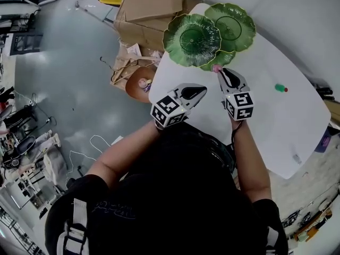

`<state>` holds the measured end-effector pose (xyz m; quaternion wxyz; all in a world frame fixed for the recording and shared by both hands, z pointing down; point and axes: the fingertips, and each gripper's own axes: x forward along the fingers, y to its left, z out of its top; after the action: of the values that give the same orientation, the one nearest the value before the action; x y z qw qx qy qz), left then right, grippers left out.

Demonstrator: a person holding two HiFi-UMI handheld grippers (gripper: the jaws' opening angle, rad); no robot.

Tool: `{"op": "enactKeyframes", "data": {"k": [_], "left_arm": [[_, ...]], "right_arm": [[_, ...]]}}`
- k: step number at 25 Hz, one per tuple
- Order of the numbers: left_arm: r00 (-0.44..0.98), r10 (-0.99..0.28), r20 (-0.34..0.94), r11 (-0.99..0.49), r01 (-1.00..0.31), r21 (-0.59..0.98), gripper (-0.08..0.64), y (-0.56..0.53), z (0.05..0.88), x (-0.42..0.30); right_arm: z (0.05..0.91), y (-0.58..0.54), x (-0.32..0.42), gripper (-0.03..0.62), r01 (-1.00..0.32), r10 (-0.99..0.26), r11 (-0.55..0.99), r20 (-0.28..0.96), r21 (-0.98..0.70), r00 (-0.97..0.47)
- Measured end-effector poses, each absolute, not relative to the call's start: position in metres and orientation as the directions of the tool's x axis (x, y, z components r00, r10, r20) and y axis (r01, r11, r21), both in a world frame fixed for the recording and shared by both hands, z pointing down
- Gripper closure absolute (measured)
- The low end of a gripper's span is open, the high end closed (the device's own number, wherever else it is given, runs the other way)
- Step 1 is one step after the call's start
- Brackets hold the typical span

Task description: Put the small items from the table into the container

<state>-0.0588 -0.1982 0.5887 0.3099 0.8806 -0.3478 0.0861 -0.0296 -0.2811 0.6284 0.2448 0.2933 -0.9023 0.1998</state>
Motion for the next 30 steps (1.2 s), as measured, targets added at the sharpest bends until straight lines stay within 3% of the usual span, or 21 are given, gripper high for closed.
{"op": "enactKeyframes", "data": {"k": [14,30], "left_arm": [[0.748,-0.552,0.368,-0.560,-0.660,0.501,0.555,-0.208,0.598,-0.077],[0.774,-0.558,0.300,-0.630,-0.630,0.453,0.555,-0.182,0.558,-0.030]], "right_arm": [[0.654,-0.284,-0.036,0.513,-0.649,-0.426,0.729,0.597,-0.217,-0.679],[0.582,-0.234,0.006,0.510,-0.642,-0.518,0.758,0.492,-0.117,-0.700]]}}
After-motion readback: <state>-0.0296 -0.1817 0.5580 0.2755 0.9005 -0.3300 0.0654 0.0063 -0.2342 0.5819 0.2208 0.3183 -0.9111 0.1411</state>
